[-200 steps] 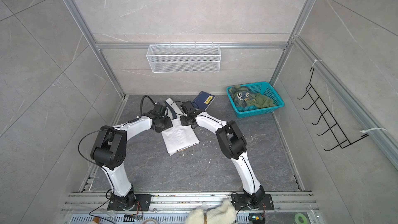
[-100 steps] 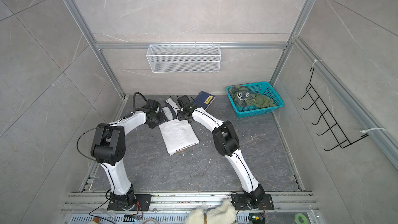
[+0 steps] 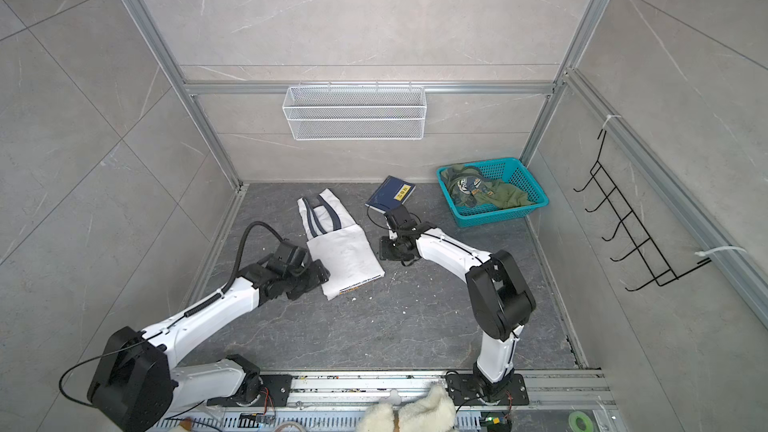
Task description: Fold and stack the tank tops
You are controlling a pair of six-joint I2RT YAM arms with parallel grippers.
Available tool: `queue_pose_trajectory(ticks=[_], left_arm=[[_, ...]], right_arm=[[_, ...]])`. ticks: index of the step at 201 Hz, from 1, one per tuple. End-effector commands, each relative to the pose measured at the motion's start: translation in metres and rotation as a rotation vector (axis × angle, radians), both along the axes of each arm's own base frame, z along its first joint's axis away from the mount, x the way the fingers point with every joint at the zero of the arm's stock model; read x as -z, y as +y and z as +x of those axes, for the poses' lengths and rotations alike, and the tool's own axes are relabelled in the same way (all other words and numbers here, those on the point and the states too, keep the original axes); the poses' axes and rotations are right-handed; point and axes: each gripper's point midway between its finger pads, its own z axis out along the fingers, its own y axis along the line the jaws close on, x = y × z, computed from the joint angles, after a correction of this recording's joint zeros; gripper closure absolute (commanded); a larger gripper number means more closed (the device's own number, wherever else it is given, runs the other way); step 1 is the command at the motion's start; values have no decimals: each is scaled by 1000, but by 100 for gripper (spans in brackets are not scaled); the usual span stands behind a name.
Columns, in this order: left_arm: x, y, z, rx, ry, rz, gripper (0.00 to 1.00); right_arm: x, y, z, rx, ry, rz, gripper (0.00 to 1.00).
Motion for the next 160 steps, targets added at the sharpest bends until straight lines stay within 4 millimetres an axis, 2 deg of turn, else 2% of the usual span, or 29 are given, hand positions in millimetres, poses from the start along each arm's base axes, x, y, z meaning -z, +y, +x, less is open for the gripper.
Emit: queue_pose_trajectory(ticks=[1,25,75,132,160], left_arm=[[1,-4,-9,-106,-9,-106,21],[9,-12,-12,-112,-18,-157,24],[28,-30,-11,-94,-12,-214,34],[44,-30,-7,-93,1,-185,45],[51,-31,-5,-95,3,-180,51]], right_arm=[[7,2,-18,26,51,92,47],[16,5,-24,28,64,134,48],[32,14,-22,19,81,179,50],[56,20,-25,21,142,190,54],[60,20,-26,21,151,190,57]])
